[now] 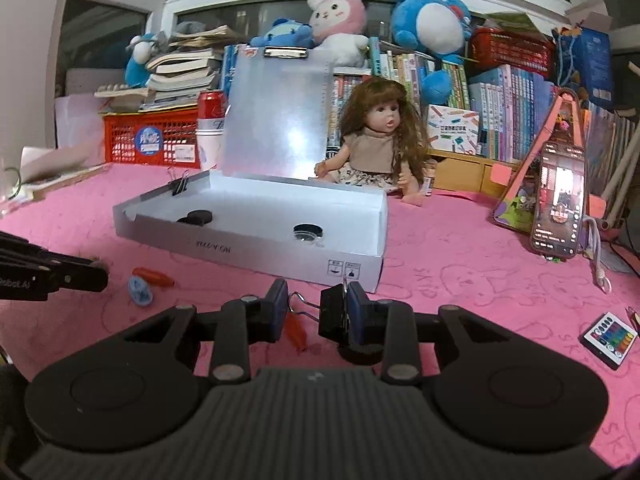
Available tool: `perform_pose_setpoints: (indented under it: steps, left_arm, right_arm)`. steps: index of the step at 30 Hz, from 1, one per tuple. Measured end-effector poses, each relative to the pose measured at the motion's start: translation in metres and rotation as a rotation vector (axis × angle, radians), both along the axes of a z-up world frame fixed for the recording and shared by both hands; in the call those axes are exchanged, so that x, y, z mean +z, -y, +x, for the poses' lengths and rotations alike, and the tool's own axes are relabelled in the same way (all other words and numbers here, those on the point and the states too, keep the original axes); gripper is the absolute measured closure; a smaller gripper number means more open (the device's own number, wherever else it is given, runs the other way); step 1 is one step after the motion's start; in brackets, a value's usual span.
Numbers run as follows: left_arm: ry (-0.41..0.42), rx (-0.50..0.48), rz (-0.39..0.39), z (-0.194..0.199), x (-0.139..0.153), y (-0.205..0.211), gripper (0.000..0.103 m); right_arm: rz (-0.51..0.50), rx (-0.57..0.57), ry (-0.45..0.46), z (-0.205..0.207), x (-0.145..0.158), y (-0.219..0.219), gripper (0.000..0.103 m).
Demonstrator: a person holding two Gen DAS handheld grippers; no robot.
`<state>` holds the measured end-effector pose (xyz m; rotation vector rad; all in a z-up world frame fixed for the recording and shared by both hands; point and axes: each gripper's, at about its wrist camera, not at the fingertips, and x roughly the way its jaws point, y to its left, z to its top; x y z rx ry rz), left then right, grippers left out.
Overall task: Organize rigid objects
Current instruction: 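Carry the brown nut and binder clip over the white box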
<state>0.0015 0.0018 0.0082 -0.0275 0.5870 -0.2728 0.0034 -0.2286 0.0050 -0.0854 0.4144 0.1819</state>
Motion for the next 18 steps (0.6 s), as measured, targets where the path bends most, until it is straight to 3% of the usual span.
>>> perform_pose_setpoints:
  steps: [18]
  left_arm:
    - [0.015, 0.048, -0.034, 0.051, 0.039, -0.002, 0.088]
  right_arm:
    - [0.247, -0.078, -0.075, 0.043, 0.029, 0.03, 0.066]
